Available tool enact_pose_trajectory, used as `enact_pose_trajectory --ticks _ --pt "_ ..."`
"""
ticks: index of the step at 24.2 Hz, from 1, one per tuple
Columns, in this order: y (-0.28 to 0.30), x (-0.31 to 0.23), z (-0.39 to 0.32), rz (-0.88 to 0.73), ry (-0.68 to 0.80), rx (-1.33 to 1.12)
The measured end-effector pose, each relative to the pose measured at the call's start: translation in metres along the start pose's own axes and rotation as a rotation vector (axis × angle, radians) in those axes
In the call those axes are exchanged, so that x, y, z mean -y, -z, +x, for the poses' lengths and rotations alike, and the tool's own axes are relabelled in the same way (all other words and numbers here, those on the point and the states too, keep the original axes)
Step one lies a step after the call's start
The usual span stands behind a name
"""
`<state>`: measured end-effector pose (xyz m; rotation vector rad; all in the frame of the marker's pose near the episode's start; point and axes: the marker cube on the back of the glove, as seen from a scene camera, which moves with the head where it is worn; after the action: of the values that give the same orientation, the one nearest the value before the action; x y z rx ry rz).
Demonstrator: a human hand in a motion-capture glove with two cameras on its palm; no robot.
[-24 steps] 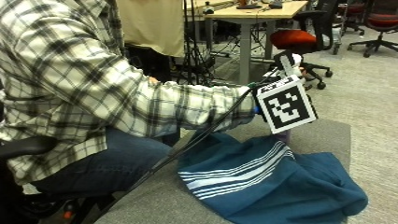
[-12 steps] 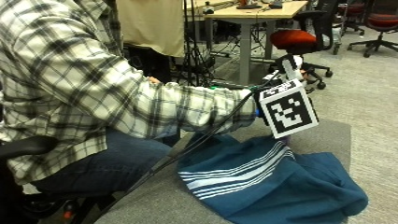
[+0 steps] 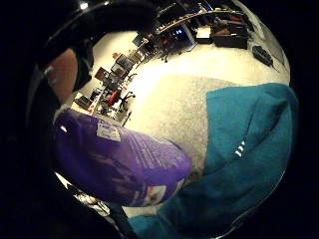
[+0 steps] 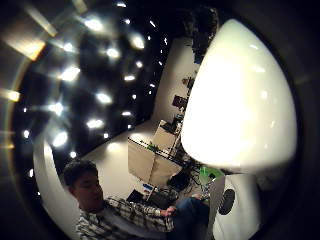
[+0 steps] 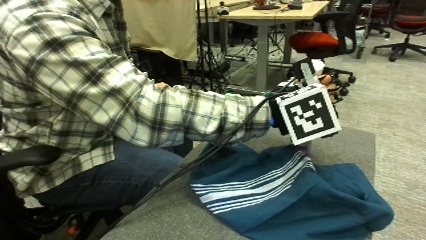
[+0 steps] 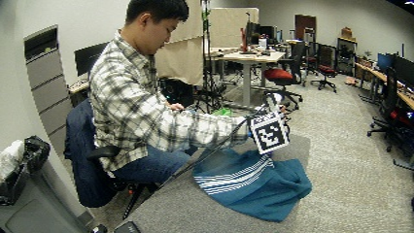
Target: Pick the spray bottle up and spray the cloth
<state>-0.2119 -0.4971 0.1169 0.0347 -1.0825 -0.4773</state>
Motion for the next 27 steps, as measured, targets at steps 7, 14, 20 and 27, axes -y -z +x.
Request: enact_pose_trajectory --ticks 7,14,20,27 --pt "0.005 -0.01 -0.003 -0.097 -0.005 -0.047" --pt "0.032 -0.027 -0.015 -0.134 -0.036 -0.211" --pt "0.065 -0.053 -0.026 -0.185 -0.105 -0.44" --pt "0.11 -0.141 -0.077 -0.281 -0.077 -0.885"
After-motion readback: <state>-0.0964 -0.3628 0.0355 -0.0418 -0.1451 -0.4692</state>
